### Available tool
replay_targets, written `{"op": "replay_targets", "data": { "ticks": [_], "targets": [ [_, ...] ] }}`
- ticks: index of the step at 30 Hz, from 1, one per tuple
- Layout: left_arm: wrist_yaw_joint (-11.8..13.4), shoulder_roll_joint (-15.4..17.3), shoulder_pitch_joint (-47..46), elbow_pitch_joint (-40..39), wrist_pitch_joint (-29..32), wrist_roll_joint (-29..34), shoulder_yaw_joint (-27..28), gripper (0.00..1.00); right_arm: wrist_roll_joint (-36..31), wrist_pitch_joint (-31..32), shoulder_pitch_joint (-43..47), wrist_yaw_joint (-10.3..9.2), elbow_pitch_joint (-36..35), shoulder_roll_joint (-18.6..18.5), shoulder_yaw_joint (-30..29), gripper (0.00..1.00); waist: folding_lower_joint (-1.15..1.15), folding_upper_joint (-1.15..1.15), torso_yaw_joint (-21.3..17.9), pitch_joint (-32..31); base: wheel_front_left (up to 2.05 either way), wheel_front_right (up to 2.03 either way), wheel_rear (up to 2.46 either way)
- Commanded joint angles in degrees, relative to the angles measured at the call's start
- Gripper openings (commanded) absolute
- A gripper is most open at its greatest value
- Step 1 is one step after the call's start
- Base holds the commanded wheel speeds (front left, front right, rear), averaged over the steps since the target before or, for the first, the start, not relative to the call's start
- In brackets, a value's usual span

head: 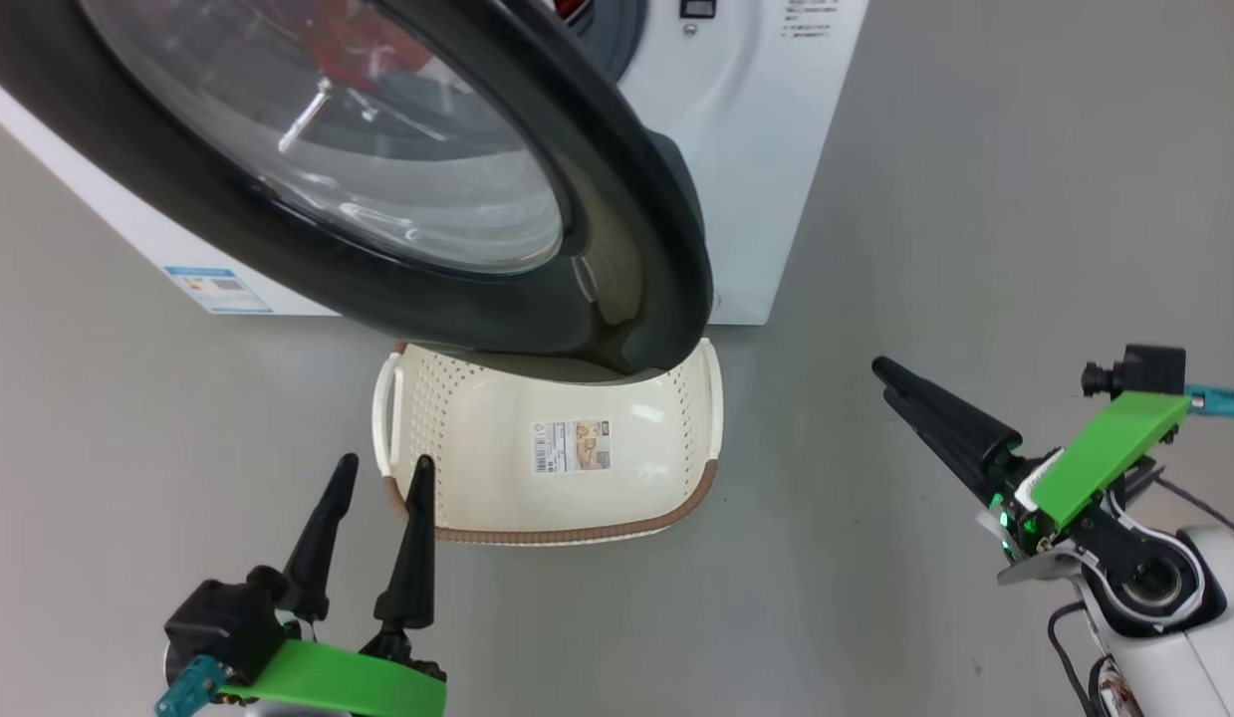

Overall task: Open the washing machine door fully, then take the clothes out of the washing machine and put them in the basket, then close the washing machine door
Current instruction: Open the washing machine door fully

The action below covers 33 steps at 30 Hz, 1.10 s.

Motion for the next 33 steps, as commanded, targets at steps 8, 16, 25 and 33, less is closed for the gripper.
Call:
{"op": "replay_targets", "data": {
  "ticks": [8,16,25,33],
  "targets": [
    [-1.0,0.6,0.5,-0.8,-0.7,0.9,2.8,1.0,-2.2,-5.5,4.6,0.39,-2.4,-1.2,1.5,1.0,0.0,0.0,-1.7,-0.6,0.0,0.0,0.0],
    [-1.1,0.6,0.5,-0.7,-0.7,0.9,3.1,1.0,-9.6,-14.9,7.7,0.39,-3.0,-5.2,6.1,1.0,0.0,0.0,-2.3,-0.5,0.0,0.0,0.0],
    [-1.2,0.6,0.5,-0.4,-0.7,1.0,3.1,1.0,-17.4,-31.7,7.8,0.39,-0.8,-10.6,16.3,1.0,0.0,0.0,-2.5,-0.3,0.0,0.0,0.0],
    [-1.3,0.6,0.8,-0.1,-0.7,1.2,3.1,1.0,-20.0,-42.1,6.5,0.39,2.3,-14.4,24.2,1.0,0.0,0.0,-2.8,-0.6,0.0,0.0,0.0]
  ]
}}
